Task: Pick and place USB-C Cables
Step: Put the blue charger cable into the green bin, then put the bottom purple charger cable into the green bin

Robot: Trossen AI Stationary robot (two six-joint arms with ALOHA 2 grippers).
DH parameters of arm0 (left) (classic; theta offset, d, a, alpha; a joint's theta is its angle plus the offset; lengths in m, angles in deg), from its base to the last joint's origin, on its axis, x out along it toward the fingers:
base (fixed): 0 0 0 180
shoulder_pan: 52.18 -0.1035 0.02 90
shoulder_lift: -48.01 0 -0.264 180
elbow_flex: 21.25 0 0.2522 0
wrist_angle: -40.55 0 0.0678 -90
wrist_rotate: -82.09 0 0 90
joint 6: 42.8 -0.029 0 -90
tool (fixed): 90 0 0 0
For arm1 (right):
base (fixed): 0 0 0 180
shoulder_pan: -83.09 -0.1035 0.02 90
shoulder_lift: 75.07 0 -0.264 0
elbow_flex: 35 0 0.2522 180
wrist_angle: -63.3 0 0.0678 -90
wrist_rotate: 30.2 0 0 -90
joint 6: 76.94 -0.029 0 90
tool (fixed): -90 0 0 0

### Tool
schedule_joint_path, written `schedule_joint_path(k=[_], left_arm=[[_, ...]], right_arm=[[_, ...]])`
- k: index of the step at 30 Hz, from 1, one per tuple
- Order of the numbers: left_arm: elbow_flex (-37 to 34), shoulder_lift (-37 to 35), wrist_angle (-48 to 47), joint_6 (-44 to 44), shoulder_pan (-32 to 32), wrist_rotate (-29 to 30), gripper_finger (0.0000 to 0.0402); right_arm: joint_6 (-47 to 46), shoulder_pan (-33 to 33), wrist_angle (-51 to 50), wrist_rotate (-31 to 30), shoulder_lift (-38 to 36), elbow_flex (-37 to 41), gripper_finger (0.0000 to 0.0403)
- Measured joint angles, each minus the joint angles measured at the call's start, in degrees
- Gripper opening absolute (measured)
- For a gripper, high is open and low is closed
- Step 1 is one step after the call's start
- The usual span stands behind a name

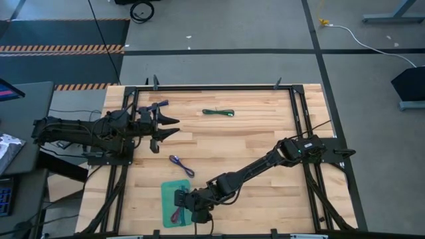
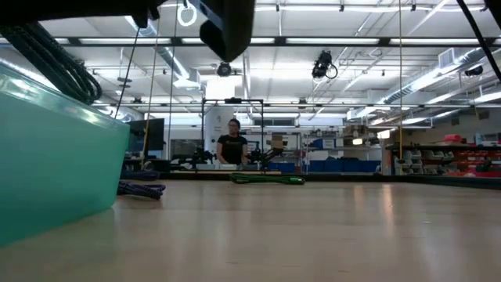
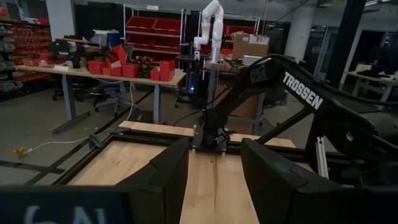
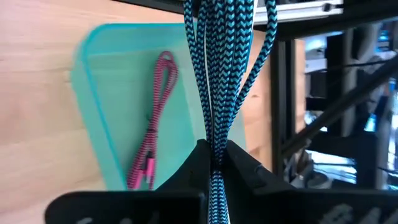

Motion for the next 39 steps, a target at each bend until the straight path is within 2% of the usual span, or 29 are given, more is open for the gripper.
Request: schedule_joint_path(k=[2, 9, 16, 19, 25, 28, 31, 33, 36, 39], left_arm=[[0.0, 0.0, 0.0, 0.0, 0.0, 0.0, 0.0156], [0.0, 0.0, -0.1, 0.7, 0.0, -0.1, 0.0156], [0.0, 0.0, -0.2, 2.0, 0.0, -0.2, 0.0156], [0.0, 0.0, -0.3, 2.0, 0.0, -0.2, 0.0156], [0.0, 0.0, -1.1, 2.0, 0.0, -1.7, 0.0156], [-0.1, 0.0, -2.8, 1.9, 0.0, -1.7, 0.0156], [-0.1, 0.0, -4.9, 1.9, -0.1, -1.7, 0.0156], [-0.1, 0.0, -6.7, 2.6, -0.1, -1.5, 0.0156], [-0.1, 0.4, -11.0, 5.8, -0.1, -1.3, 0.0156], [-0.1, 1.6, -15.9, 12.0, -0.7, -0.9, 0.0156]], right_arm=[[-1.0, 0.0, 0.4, 0.4, 0.0, 1.0, 0.0032], [-4.5, 0.4, 2.4, 0.6, -0.1, 3.2, 0.0108], [-5.6, 0.5, 4.2, 0.1, -0.1, 4.2, 0.0127], [-5.6, 0.5, 4.2, -3.8, -0.1, 4.3, 0.0129], [-6.0, 0.3, 3.3, -20.6, -1.6, 4.2, 0.0129], [-9.6, 0.8, 0.9, -22.7, -3.7, 4.2, 0.0130], [-17.5, 2.0, -2.3, -21.9, -6.6, 4.2, 0.0129], [-25.8, 3.2, -7.1, -19.3, -9.0, 4.1, 0.0127], [-40.7, 5.4, -17.8, -11.2, -13.0, 4.0, 0.0124], [-57.8, 7.8, -29.7, -0.6, -15.6, 4.0, 0.0122]])
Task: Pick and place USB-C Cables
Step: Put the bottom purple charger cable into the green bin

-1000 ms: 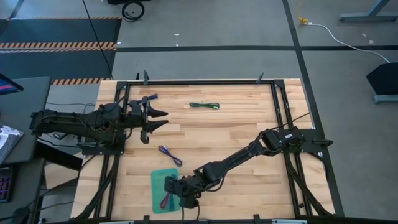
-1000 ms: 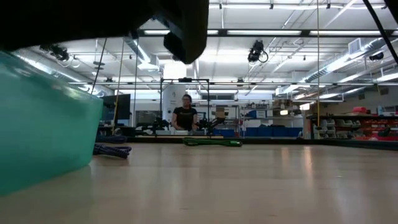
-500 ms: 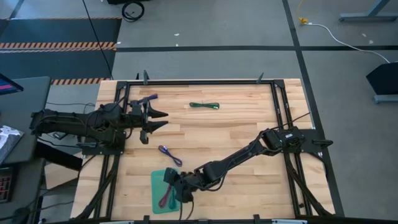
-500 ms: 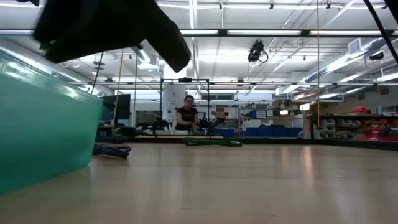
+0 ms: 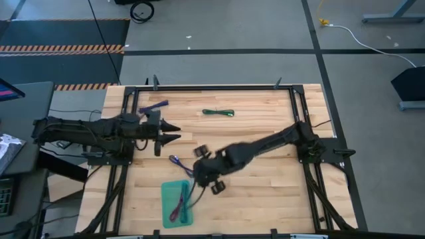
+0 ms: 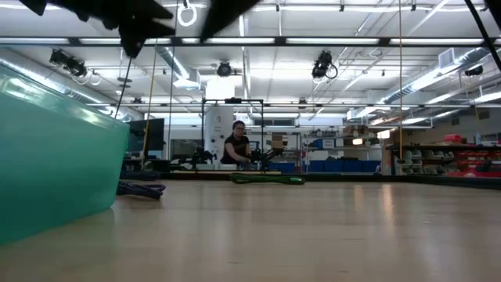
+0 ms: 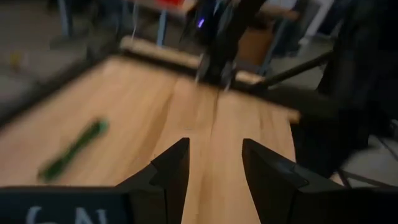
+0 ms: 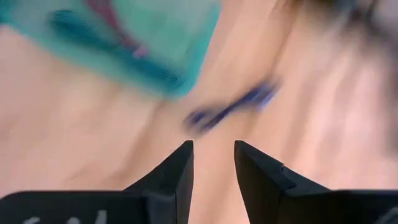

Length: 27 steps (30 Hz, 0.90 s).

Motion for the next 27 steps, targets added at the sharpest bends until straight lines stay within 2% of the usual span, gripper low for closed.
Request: schedule_joint_path(k=[2, 5, 9, 13, 15, 21, 27], left_arm=[[0.0, 1.4, -2.7, 4.0, -0.8, 0.2, 0.0156], [0.0, 4.3, -6.9, 8.7, -2.0, -1.1, 0.0156], [0.0, 9.8, -9.0, 13.5, -2.9, -6.5, 0.0156], [1.2, 16.1, -11.1, 15.4, -2.9, -12.9, 0.0156], [2.8, 19.0, -15.1, 13.7, -2.6, -13.7, 0.0155], [7.7, 25.6, -26.9, 0.9, -0.9, -13.6, 0.0141], [9.1, 28.3, -28.2, -8.7, 3.6, -15.0, 0.0123]], right_arm=[[-10.9, 1.2, -8.0, 6.2, -1.0, 0.0, 0.0122], [-20.7, 1.7, -19.1, 8.4, -1.9, 1.7, 0.0122], [-25.0, 1.3, -27.8, 7.0, -2.4, 5.9, 0.0121], [-25.0, 1.2, -30.6, 5.2, -2.4, 10.3, 0.0121], [-24.5, 1.2, -30.4, 4.3, -2.4, 12.7, 0.0122], [-19.5, 1.2, -30.2, 3.7, -2.4, 22.8, 0.0121], [-17.2, 1.2, -28.1, 2.1, -2.4, 33.9, 0.0122]])
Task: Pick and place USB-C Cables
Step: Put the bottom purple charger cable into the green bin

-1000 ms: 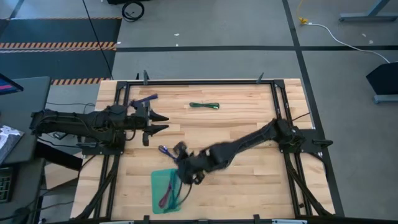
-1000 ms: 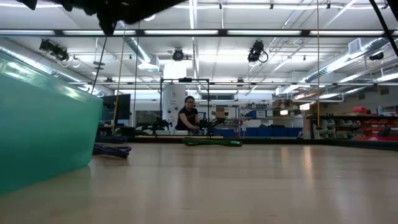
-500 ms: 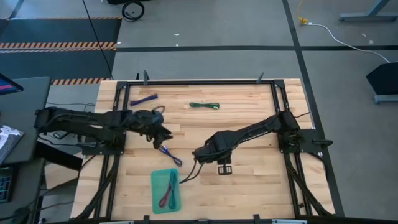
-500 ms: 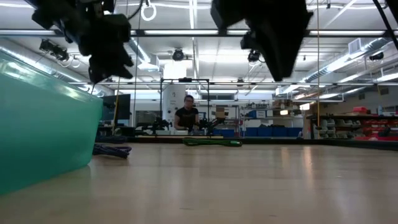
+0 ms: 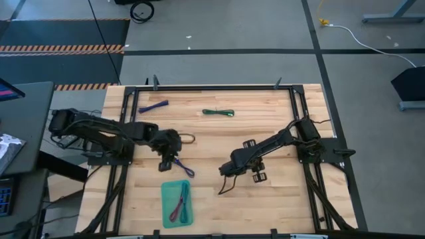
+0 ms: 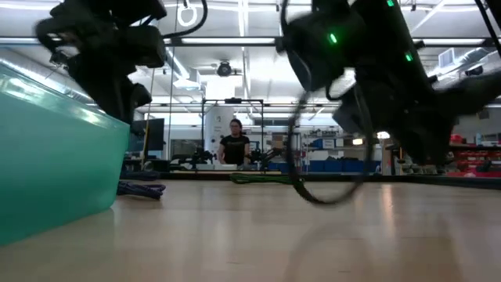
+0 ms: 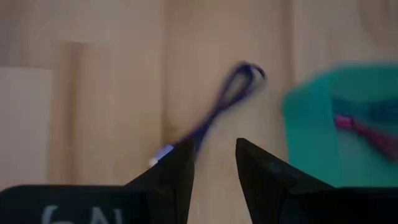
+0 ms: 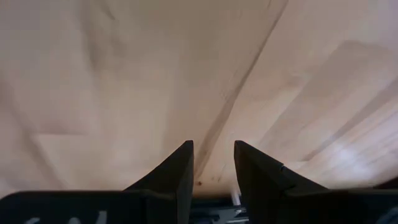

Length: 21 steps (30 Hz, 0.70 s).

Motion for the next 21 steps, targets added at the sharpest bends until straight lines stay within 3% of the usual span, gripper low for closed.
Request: schedule_joint_path(k=[6, 15, 21], left_arm=[[0.0, 3.2, 0.0, -3.6, 2.7, 0.9, 0.0123], [0.0, 8.8, 1.3, -12.8, 1.0, 4.3, 0.0125], [0.0, 13.2, 2.3, -16.6, -0.6, 4.4, 0.0158]], right_arm=[[-1.4, 0.1, 0.9, -0.5, 0.0, 5.9, 0.0122], [-3.5, 0.1, 1.4, -0.5, 0.0, 6.3, 0.0122], [-3.5, 0.1, 1.5, -0.4, 0.0, 6.3, 0.0122]])
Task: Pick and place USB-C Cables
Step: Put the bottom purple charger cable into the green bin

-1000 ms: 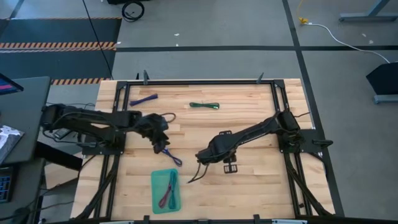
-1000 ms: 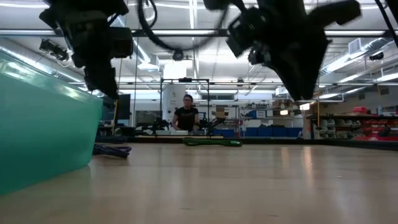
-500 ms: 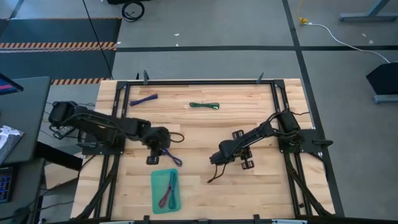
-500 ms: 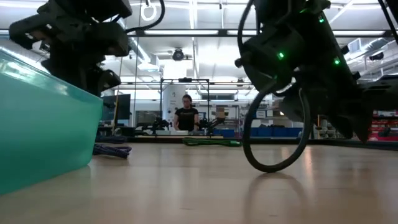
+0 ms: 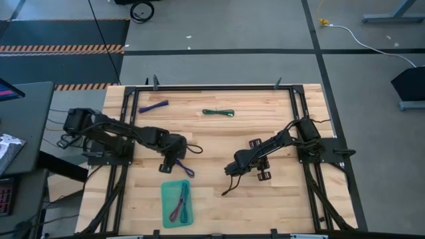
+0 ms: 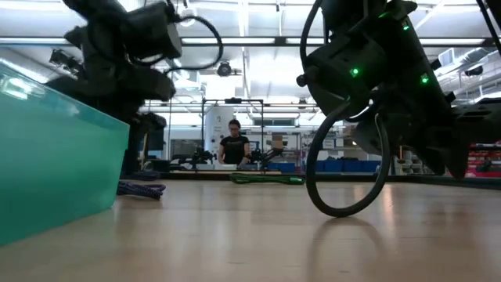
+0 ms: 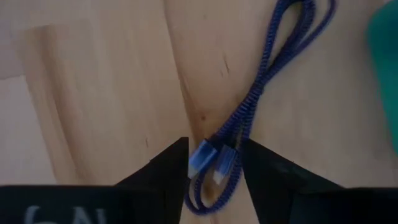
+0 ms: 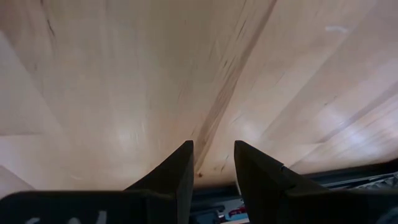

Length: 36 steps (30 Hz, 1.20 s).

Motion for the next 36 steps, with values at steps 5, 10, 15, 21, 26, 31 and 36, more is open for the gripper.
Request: schedule_joint_path(k=[5, 10, 15, 21, 26, 31, 36], left_arm=[[0.0, 3.8, 0.8, -1.4, -0.1, -0.2, 0.0192], [0.2, 5.5, 1.2, -1.8, -0.7, -0.7, 0.0203], [0.3, 4.7, 2.0, -1.9, -1.6, -0.2, 0.0177], [1.3, 4.7, 1.8, -2.0, -1.7, 0.4, 0.0072], [1.3, 4.7, 1.7, -1.4, -1.7, 0.2, 0.0021], [4.4, 4.4, 0.3, -1.0, -1.7, 0.1, 0.0025], [10.1, 3.4, -1.9, -1.2, -1.7, 0.2, 0.0023]], right_arm=[[0.0, 0.0, 0.5, 0.0, 0.0, 0.0, 0.0122], [0.0, 0.0, 1.7, 0.0, 0.0, 0.0, 0.0122], [0.0, 0.0, 1.7, 0.0, 0.0, 0.0, 0.0122], [0.0, 0.0, 2.2, 0.0, 0.0, 0.0, 0.0122], [0.0, 0.0, 2.9, 0.0, 0.0, 0.0, 0.0123], [0.0, 0.0, 2.9, 0.0, 0.0, 0.0, 0.0122], [0.0, 0.0, 3.0, 0.1, 0.0, 0.0, 0.0122]])
